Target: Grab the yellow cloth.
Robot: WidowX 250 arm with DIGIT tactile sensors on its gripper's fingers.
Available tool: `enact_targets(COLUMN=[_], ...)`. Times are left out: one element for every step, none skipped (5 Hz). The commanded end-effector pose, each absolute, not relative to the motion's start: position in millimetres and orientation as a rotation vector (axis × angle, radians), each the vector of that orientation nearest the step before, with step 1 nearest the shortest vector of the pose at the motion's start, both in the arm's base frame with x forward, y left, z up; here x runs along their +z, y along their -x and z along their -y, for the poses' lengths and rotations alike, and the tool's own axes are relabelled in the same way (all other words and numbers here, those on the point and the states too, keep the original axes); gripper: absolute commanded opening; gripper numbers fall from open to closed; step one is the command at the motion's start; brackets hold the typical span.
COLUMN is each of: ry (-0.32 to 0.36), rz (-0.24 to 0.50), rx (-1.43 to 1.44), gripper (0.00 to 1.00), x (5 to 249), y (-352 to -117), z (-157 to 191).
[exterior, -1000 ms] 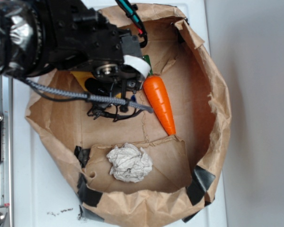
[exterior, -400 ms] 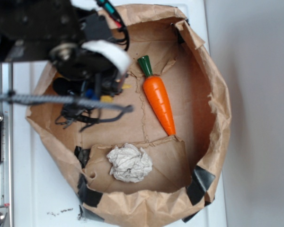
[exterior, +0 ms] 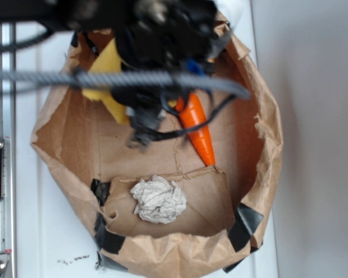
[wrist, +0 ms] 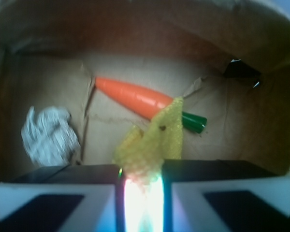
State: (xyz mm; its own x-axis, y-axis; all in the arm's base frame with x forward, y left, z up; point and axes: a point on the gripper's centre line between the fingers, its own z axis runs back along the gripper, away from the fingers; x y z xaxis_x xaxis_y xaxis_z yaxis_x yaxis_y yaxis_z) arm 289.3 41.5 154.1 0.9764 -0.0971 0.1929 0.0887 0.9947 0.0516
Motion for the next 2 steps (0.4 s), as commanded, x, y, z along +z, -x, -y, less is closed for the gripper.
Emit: enact_targets(ry=[-0.109, -0.132], rz=[0.269, 0.262], rx=[0.061, 0.059], gripper=[0.0, 0.0], x=[182.2, 184.6], y=[-293.6, -288.9], z=[-35.6, -40.0])
